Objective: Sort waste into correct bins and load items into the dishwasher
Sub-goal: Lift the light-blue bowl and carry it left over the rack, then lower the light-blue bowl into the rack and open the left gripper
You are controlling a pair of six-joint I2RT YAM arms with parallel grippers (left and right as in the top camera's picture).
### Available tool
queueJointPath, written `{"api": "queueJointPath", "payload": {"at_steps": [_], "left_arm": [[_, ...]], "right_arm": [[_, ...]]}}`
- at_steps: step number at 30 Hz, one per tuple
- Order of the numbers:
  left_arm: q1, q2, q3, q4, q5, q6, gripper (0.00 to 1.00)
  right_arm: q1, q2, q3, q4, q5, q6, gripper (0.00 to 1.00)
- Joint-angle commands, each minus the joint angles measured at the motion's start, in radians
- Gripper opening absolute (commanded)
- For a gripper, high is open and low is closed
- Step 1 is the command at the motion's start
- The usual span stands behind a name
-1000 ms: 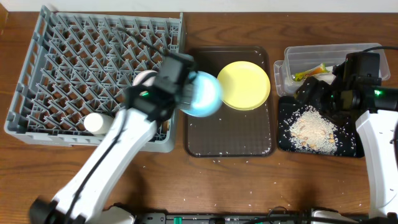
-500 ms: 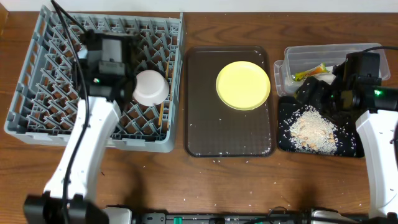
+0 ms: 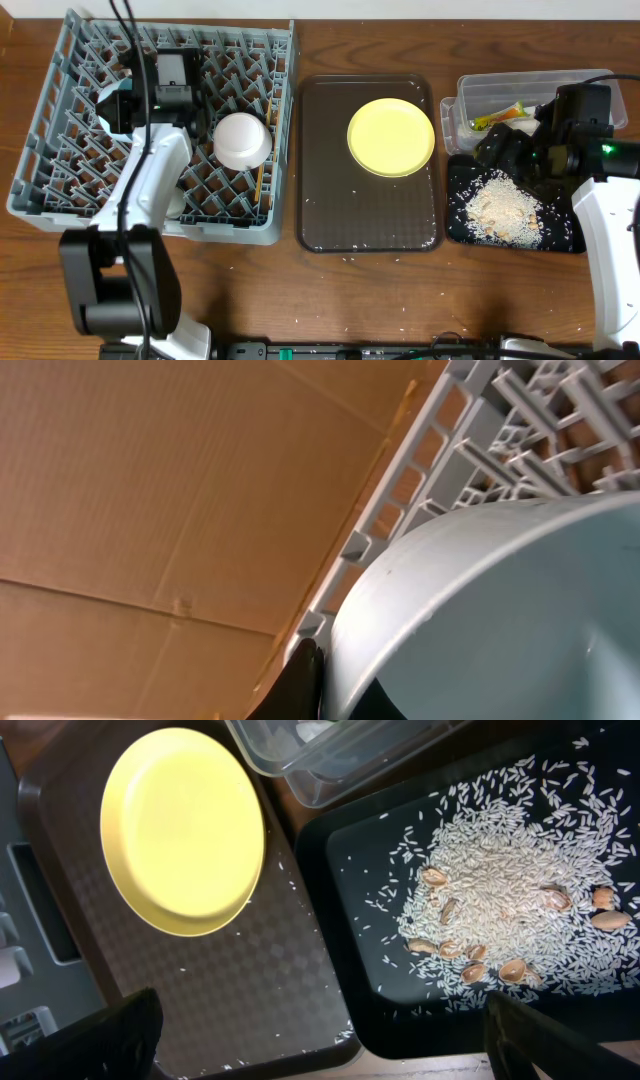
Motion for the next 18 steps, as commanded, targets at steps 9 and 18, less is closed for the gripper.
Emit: {"api": "queueJointPath", "payload": {"at_steps": [9,18], "left_arm": [[0.002,0.089,-0.009,0.015,-0.098,-0.018,0.07],[-0.015,0.144,-0.01,0.016,-0.097,-0.031,0.08]], "right_arm": [[-0.005,0.006,0.003,-0.002,-0.008,-0.014,0.99],[-0.005,0.006,0.003,-0.002,-0.008,-0.014,0.99]]}}
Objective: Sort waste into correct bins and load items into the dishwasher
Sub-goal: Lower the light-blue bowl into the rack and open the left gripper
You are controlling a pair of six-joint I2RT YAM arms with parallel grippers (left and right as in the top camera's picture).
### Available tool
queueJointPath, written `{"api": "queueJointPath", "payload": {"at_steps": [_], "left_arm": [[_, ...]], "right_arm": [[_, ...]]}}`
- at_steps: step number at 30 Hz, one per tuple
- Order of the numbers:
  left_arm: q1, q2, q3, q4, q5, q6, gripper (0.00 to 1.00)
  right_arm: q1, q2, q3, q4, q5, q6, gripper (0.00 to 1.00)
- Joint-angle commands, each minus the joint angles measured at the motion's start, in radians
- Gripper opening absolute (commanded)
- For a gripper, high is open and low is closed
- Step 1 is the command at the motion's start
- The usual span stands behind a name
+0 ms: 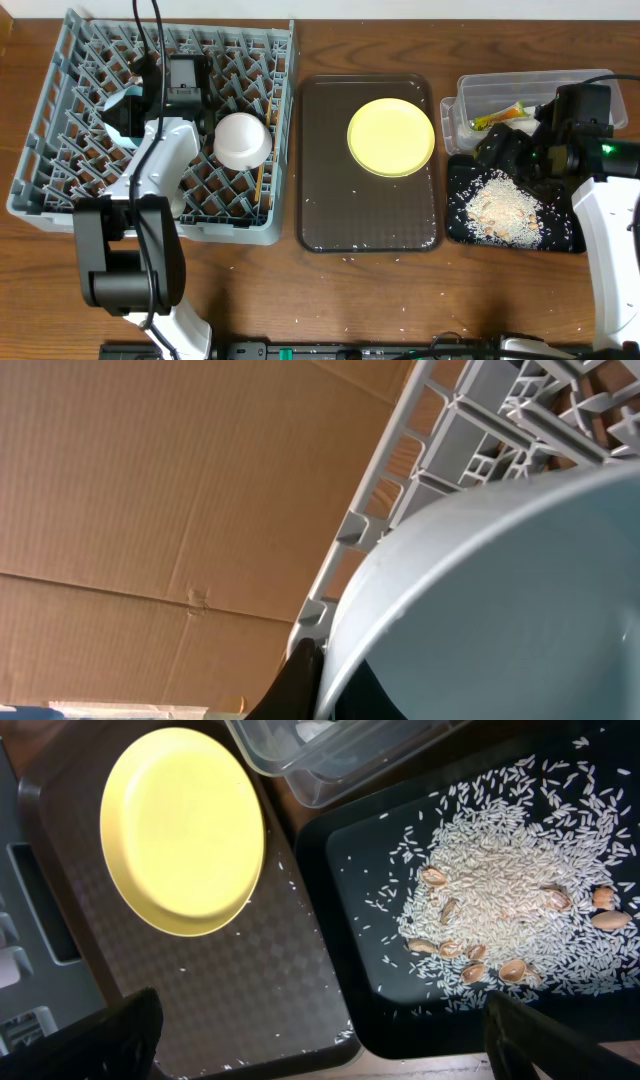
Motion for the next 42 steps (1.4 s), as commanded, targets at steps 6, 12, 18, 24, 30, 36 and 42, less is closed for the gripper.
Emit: {"api": "queueJointPath", "payload": {"at_steps": [6,12,18,24,30,36,42], "left_arm": [[-0.06,0.032,-0.009,0.001,-0.023,-0.034,0.07],[-0.092,0.032,-0.009,-0.012,-0.023,-0.034,0.08],[-0.158,0.031,-0.009,-0.019,-0.023,-0.034,0.43],[-0.302,0.017,-0.009,-0.018,0.009,-0.034,0.52],[-0.467,-0.088,-0.007,-0.018,0.098,-0.068,0.43],[-0.53,-0.275,-0.007,-0.068,0.208,-0.186,0.14],[-0.309,-0.386,-0.007,-0.181,0.551,-0.327,0.11]], "right_arm": [[-0.005,0.006,0.003,-0.002,-0.008,-0.014,0.99],[-0.005,0.006,0.003,-0.002,-0.008,-0.014,0.99],[-0.005,0.006,0.003,-0.002,-0.008,-0.014,0.99],[-0.005,0.006,0.003,-0.002,-0.008,-0.014,0.99],[-0.005,0.006,0.003,-0.002,-0.008,-0.014,0.99],[-0.005,0.006,0.003,-0.002,-0.008,-0.014,0.99],[-0.005,0.006,0.003,-0.002,-0.008,-0.014,0.99]]}}
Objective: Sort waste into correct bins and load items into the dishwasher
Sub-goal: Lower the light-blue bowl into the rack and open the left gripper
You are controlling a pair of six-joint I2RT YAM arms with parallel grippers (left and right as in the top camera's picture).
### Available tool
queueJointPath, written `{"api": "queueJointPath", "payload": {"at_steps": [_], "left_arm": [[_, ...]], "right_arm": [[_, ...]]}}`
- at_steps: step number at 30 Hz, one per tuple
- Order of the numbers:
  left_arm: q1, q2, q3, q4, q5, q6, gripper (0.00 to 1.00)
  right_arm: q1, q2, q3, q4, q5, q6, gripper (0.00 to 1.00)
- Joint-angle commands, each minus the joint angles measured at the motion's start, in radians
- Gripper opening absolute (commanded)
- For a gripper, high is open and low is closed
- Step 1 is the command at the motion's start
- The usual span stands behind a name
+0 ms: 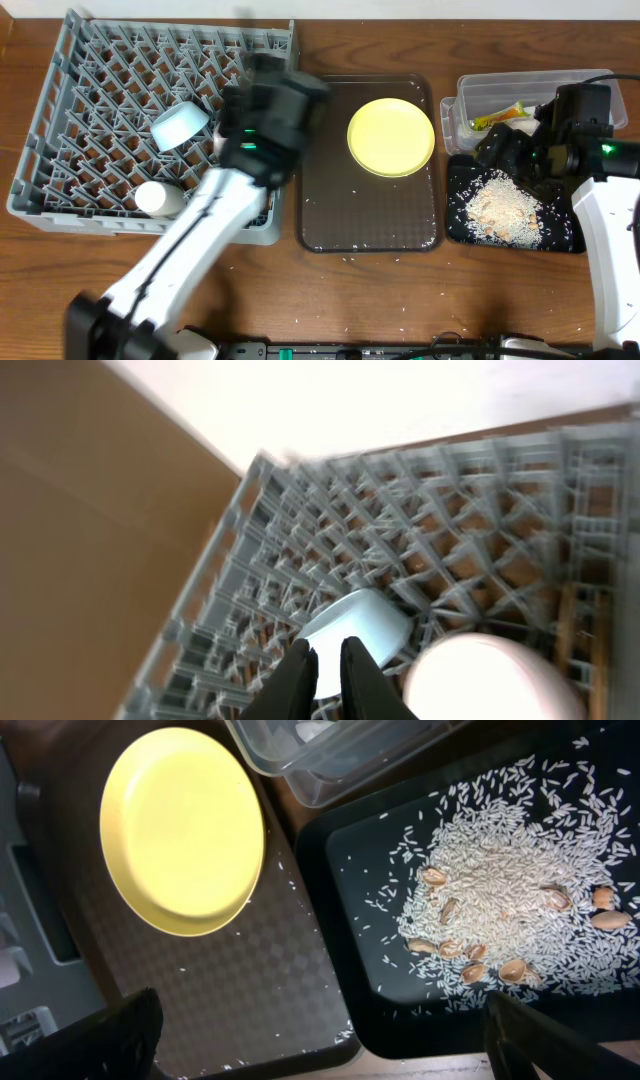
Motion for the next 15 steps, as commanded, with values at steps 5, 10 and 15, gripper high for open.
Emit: {"api": "queueJointPath", "payload": {"at_steps": [5,10,15], "left_arm": [[0.434,0.006,-0.002,-0.043,0.679,-0.122,0.08],[0.637,0.087,-0.002,0.017,0.94,-0.086,0.07],[0.696,0.158,-0.002,0.086,1.025,-0.034,0.08]], "right_arm": [[-0.005,0.005,0.003,-0.002,-0.007,-0.014,0.99],[-0.005,0.005,0.003,-0.002,-0.007,-0.014,0.99],[-0.005,0.005,0.003,-0.002,-0.007,-0.014,0.99]]}}
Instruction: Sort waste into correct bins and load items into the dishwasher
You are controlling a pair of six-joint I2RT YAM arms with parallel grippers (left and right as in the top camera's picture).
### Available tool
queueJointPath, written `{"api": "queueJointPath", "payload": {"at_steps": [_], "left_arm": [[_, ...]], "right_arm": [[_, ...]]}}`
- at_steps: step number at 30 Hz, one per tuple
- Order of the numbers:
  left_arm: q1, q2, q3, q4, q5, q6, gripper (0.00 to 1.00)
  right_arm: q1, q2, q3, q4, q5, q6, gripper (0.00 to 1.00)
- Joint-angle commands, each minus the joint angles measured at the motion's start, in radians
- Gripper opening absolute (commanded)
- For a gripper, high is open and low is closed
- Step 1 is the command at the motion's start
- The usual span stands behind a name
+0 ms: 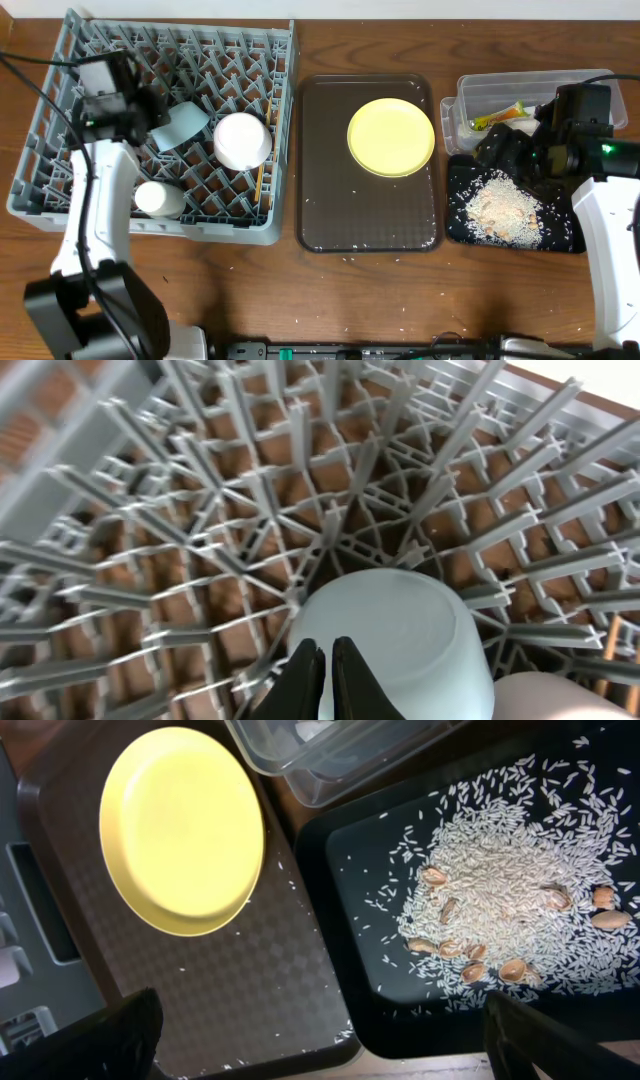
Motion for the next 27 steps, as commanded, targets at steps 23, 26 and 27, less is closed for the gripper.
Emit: {"api": "queueJointPath", "payload": {"at_steps": [23,26,27], "left_arm": [[-0.042,0.036,-0.002,-0.195,0.307,0.016,0.11],[-0.057,-0.015,-0.001,-0.195,0.307,0.016,0.17],[-0.063,-0.034,-0.001,-0.196,0.307,0.011,0.25]], "right_arm": [[-0.005,0.005,0.003,-0.001,-0.008,-0.014,0.99],[-0.005,0.005,0.003,-0.001,-0.008,-0.014,0.99],[-0.005,0.005,0.003,-0.001,-0.008,-0.014,0.99]]}}
